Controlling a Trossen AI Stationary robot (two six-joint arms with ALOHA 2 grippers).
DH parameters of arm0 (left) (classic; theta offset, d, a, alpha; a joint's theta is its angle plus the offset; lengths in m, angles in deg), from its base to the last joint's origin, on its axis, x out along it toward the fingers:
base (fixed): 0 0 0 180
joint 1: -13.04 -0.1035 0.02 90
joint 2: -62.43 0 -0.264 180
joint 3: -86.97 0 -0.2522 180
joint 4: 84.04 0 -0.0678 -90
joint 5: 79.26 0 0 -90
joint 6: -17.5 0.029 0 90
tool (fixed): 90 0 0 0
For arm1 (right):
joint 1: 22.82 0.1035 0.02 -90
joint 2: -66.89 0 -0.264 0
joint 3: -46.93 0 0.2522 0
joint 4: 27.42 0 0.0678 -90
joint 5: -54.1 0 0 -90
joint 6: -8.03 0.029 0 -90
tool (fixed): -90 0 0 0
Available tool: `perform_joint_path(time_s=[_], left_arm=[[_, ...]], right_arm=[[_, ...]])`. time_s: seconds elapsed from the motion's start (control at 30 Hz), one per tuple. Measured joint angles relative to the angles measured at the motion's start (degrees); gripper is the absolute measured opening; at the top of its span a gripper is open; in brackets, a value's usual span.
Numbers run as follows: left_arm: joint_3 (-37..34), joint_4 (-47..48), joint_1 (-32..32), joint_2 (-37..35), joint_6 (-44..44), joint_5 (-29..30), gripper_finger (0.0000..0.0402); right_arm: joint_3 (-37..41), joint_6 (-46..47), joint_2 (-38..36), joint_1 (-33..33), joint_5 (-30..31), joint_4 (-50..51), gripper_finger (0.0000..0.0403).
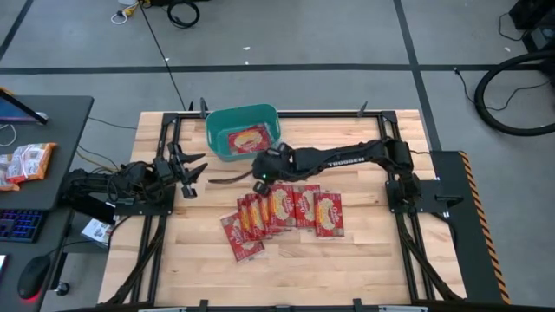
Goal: Sort popcorn bags into baskets
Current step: Put the red popcorn bag into the blue container
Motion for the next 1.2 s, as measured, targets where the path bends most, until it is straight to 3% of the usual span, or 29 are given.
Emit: perform_joint_path(time_s=[0.3, 0.6, 0.73, 1.2], left_arm=[[0.0, 0.03, 0.01, 0.0, 0.04, 0.0, 0.0141], [0.0, 0.0, 0.01, -0.02, 0.17, 0.0, 0.0141], [-0.04, 0.14, 0.01, -0.02, 0.17, 0.0, 0.0141], [-0.04, 0.46, 0.0, 0.01, 0.39, 0.3, 0.0141]], right_arm=[[0.02, 22.44, 0.02, 4.39, -9.3, 23.66, 0.0134], [0.8, 43.72, 1.87, 8.73, -19.33, 35.96, 0.0211], [2.82, 46.64, 3.05, 9.16, -23.33, 37.09, 0.0228], [3.51, 49.08, 9.15, 8.3, -26.87, 37.69, 0.0231]])
